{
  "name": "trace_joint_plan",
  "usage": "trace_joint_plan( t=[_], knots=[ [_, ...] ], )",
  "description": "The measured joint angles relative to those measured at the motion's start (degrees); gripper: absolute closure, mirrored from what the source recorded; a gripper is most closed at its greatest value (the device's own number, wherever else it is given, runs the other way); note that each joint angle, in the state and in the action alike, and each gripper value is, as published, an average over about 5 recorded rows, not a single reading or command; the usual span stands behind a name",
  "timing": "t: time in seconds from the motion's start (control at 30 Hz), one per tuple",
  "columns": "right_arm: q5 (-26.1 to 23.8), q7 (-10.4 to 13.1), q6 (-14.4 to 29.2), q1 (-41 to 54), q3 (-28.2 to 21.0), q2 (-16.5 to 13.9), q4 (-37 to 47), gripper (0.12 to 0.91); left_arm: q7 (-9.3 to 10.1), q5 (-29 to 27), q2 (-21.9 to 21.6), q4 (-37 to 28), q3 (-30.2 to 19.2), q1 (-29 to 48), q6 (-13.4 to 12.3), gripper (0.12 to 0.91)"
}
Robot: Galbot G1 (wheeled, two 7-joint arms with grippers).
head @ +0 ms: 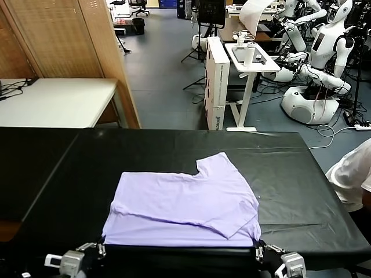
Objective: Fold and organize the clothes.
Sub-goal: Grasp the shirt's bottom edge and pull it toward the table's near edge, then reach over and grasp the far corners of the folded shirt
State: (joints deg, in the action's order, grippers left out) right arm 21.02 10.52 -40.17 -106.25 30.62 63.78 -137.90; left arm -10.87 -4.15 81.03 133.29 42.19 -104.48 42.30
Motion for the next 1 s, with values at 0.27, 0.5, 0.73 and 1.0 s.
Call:
trace_joint_plan(
  t=[0.27, 0.5, 0.73, 1.0],
  knots=[
    [1.3, 0.2, -0.6, 0.4, 0.4, 0.0, -0.6, 0.204, -0.11, -0.4, -0.1, 1.3, 0.3, -0.4, 0.2, 0.741],
    [3.0, 1.4, -0.9, 0.1, 2.0, -0.1, -2.0, 0.119, 0.06, -0.4, 0.1, 2.7, 0.9, -0.7, 0.1, 0.295],
    [10.5, 5.3, 4.7, 2.7, 4.8, -0.5, -3.1, 0.118, 3.09, 4.8, 0.3, 5.7, 3.1, 0.6, 0.0, 0.126],
    [23.0, 9.1, 7.7, 10.2, 4.5, -1.2, -0.2, 0.118, 7.41, 14.0, -0.9, 4.0, 3.9, 5.6, -8.2, 0.123]
  ],
)
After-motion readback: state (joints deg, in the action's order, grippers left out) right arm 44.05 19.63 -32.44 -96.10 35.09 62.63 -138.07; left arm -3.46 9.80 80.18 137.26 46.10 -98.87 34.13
